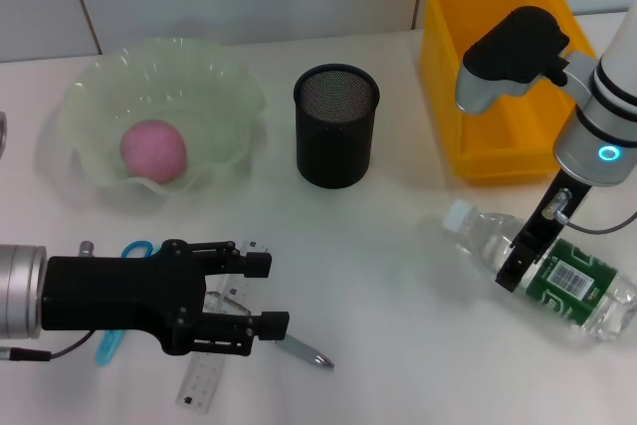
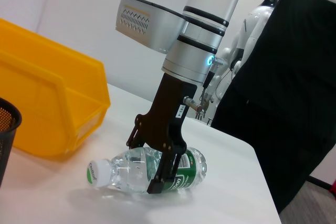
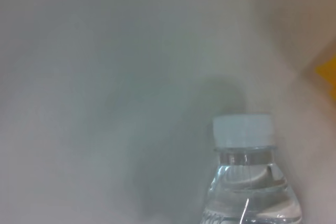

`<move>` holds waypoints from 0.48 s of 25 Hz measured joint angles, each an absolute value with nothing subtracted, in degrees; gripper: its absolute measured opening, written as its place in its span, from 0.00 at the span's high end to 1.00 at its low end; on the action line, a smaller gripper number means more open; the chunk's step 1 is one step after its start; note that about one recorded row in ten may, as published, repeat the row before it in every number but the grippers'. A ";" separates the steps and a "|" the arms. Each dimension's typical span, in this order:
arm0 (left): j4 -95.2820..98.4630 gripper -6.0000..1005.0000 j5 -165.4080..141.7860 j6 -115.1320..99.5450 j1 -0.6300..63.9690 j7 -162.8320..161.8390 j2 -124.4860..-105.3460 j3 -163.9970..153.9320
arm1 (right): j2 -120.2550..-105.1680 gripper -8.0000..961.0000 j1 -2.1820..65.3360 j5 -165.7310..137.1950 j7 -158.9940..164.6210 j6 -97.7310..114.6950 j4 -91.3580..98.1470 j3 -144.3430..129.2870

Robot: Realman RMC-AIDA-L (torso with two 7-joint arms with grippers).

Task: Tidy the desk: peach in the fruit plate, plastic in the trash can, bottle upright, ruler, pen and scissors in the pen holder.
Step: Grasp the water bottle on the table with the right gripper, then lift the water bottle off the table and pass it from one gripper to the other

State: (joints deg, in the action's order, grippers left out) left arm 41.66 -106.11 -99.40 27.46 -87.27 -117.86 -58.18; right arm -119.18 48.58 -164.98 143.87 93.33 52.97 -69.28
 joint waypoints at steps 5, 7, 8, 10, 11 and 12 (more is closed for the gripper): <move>41.66 0.19 -106.10 -99.42 27.43 -87.27 -117.82 -58.18 | -119.18 0.22 48.49 -164.38 143.87 93.54 53.37 -69.28; 41.66 0.19 -106.10 -99.52 27.36 -87.27 -117.68 -58.18 | -119.18 0.22 48.39 -163.84 143.87 93.89 54.03 -69.25; 41.66 0.19 -106.10 -99.52 27.35 -87.27 -117.67 -58.18 | -119.18 0.22 48.39 -163.84 143.87 93.89 54.03 -69.25; 41.66 0.19 -106.09 -99.53 27.33 -87.27 -117.65 -58.18 | -119.18 0.22 48.12 -163.41 143.87 94.45 55.24 -69.16; 41.66 0.19 -106.08 -99.55 27.33 -87.27 -117.62 -58.18 | -119.16 0.22 47.88 -162.93 143.82 94.78 56.02 -69.10; 41.66 0.19 -106.08 -99.56 27.33 -87.27 -117.62 -58.18 | -119.10 0.22 47.23 -161.37 143.48 95.63 58.01 -68.86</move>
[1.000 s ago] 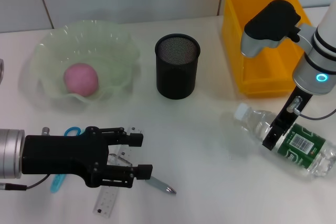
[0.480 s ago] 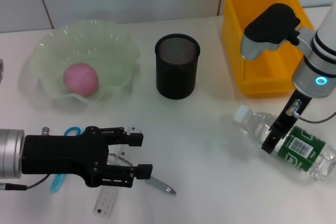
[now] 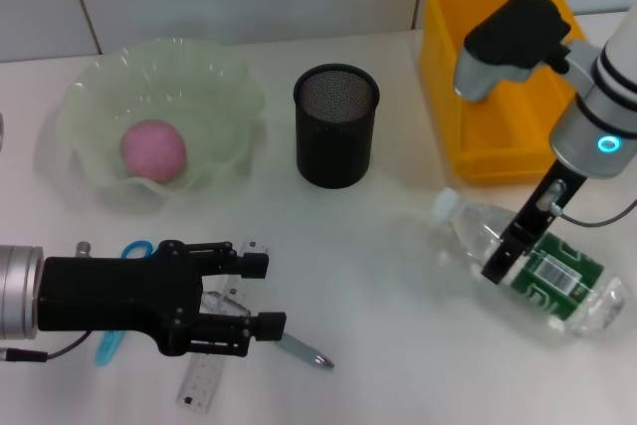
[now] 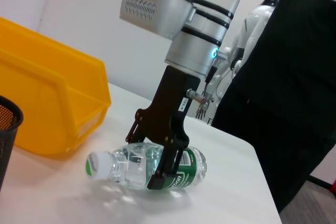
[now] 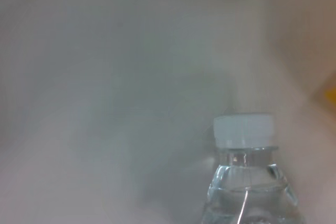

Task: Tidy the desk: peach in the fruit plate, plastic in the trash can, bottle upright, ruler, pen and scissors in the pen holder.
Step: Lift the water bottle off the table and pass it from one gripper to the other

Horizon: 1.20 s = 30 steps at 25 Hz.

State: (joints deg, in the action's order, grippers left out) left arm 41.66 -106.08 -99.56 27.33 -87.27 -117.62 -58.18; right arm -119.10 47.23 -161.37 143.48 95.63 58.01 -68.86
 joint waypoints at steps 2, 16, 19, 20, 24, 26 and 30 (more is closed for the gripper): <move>41.66 0.19 -106.03 -99.58 27.32 -87.23 -117.60 -58.18 | -119.02 0.22 46.76 -160.19 143.23 96.22 59.38 -68.70; 41.66 0.19 -105.63 -101.08 28.20 -87.43 -117.68 -56.20 | -118.98 0.22 37.51 -143.21 133.76 96.39 74.15 -66.20; 41.66 0.19 -105.38 -101.68 28.40 -87.46 -117.72 -55.28 | -119.03 0.22 35.72 -137.43 129.59 95.91 75.14 -64.48; 41.66 0.19 -104.95 -102.34 28.57 -87.50 -117.75 -54.23 | -119.04 0.22 34.62 -134.42 126.86 95.09 74.97 -63.77; 41.66 0.19 -102.86 -103.14 28.80 -87.65 -117.82 -52.95 | -119.05 0.22 32.78 -129.97 122.32 93.10 74.23 -63.40; 41.66 0.19 -101.90 -103.26 28.83 -87.72 -117.77 -52.93 | -119.01 0.22 31.90 -127.55 119.72 92.40 73.35 -63.23; 41.66 0.19 -100.15 -103.33 28.93 -87.77 -117.62 -52.67 | -119.03 0.22 30.96 -121.76 113.01 92.07 70.00 -60.62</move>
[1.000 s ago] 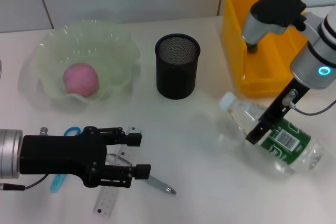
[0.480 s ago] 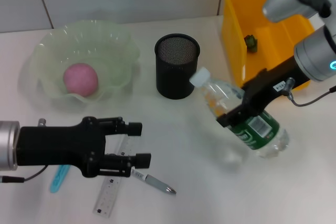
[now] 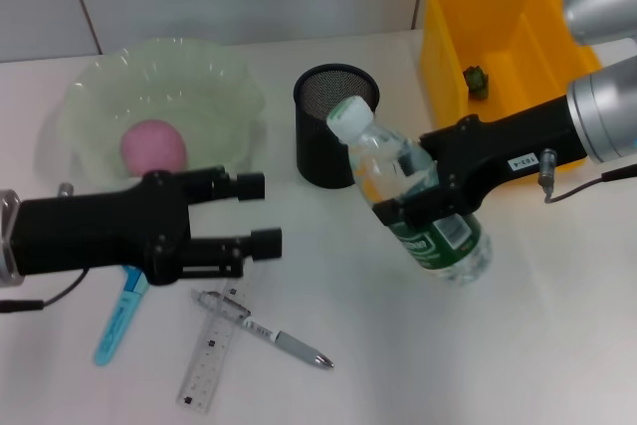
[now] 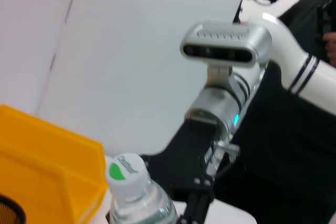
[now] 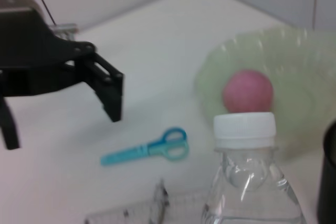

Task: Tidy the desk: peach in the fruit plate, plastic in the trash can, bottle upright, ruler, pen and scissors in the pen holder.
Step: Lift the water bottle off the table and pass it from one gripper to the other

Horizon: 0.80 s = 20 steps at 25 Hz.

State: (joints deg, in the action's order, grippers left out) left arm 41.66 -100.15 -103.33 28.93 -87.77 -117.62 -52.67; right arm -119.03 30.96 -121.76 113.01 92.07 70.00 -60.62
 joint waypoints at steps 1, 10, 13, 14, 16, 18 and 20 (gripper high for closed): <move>41.66 0.19 -99.32 -103.33 28.98 -87.78 -117.58 -52.46 | -119.03 0.22 30.96 -121.76 113.01 92.07 70.00 -60.62; 41.66 0.19 -95.55 -103.33 29.05 -87.80 -117.47 -51.34 | -118.94 0.22 30.32 -110.78 101.14 92.11 60.98 -56.70; 41.66 0.19 -95.27 -103.32 29.22 -87.68 -117.79 -48.35 | -118.92 0.22 30.32 -109.48 99.85 92.24 59.98 -56.63; 41.66 0.19 -95.18 -103.31 29.26 -87.63 -117.82 -48.10 | -118.93 0.22 30.32 -108.99 99.31 92.40 59.60 -56.60; 41.61 0.19 -94.37 -103.27 29.30 -87.53 -117.90 -47.91 | -119.00 0.22 30.30 -107.86 98.22 92.68 58.90 -56.58; 41.45 0.19 -93.58 -103.10 29.30 -87.33 -117.94 -47.90 | -119.05 0.22 30.14 -105.94 96.92 92.90 57.86 -56.57; 41.22 0.19 -93.05 -102.88 29.27 -87.08 -117.95 -47.88 | -119.06 0.22 29.92 -103.48 95.47 93.13 56.74 -56.57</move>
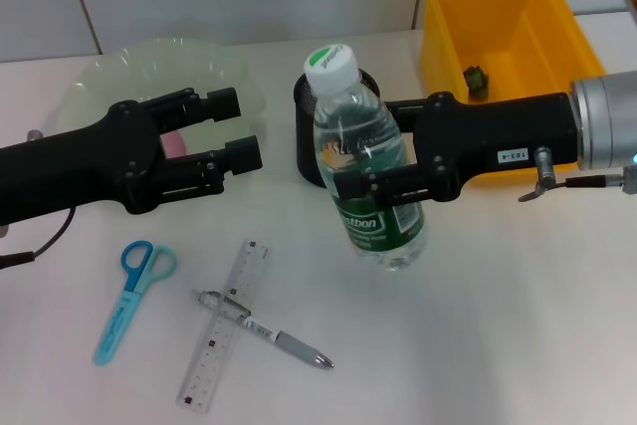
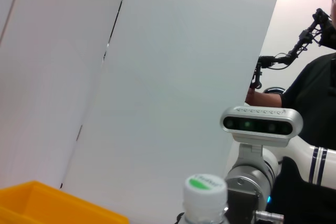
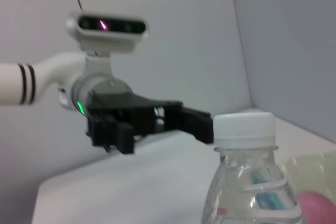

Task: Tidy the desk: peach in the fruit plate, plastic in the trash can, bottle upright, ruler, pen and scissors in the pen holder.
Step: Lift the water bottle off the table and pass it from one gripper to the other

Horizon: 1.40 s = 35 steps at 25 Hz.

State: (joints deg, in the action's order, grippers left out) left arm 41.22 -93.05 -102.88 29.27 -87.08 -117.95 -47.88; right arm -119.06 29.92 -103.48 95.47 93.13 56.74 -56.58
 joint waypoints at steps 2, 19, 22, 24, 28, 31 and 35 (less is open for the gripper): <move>41.18 0.19 -92.94 -102.83 29.29 -87.05 -117.96 -47.87 | -119.07 0.22 29.79 -101.57 93.96 93.42 55.67 -56.69; 38.03 0.20 -89.30 -103.28 29.56 -84.07 -118.54 -48.47 | -119.17 0.22 32.32 -94.97 86.58 93.78 47.51 -57.40; 35.65 0.20 -88.81 -103.33 30.10 -82.02 -118.57 -48.47 | -119.17 0.22 32.64 -94.86 86.04 93.84 46.62 -57.39; 34.70 0.20 -88.65 -103.32 30.48 -81.06 -118.57 -48.46 | -119.20 0.22 32.74 -94.81 85.73 93.85 46.08 -57.39; 33.50 0.20 -88.62 -102.88 31.15 -79.86 -118.57 -49.01 | -119.24 0.22 33.03 -94.76 85.16 93.87 44.87 -57.53; 33.40 0.20 -88.61 -101.96 31.43 -79.42 -118.61 -50.32 | -119.25 0.22 33.04 -94.77 84.90 93.83 44.20 -57.58; 33.03 0.20 -88.59 -100.95 31.78 -78.87 -118.70 -51.37 | -119.19 0.22 33.04 -94.92 84.70 93.61 43.51 -57.72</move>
